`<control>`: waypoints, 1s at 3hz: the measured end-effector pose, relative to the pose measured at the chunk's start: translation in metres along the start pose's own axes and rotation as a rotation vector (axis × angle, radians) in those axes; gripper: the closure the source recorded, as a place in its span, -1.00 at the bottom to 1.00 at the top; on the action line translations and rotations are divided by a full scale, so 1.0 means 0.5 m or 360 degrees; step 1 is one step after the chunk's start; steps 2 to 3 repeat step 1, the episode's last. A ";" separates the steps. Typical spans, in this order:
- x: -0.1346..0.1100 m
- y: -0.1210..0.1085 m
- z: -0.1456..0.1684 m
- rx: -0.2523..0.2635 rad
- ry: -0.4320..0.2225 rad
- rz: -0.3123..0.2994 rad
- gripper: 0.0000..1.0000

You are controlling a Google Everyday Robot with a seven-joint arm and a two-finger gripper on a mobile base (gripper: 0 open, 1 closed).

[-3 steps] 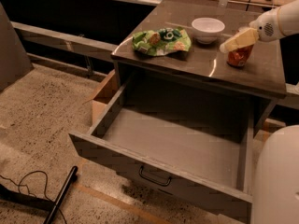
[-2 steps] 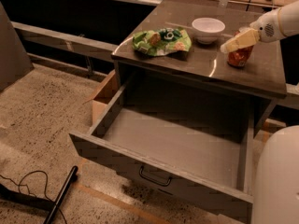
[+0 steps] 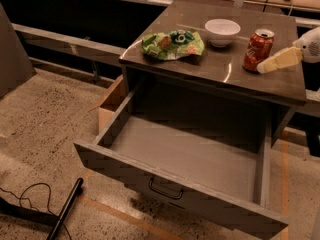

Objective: Pick coke can from top drawer and place on counter

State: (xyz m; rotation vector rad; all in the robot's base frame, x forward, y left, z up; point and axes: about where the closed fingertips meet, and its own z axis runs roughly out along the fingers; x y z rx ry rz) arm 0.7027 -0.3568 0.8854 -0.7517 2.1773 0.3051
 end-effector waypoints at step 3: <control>0.053 0.024 0.032 -0.0057 0.0071 0.0052 -1.00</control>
Offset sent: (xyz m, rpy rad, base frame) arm 0.0000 0.0000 0.0000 0.0000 0.0000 0.0000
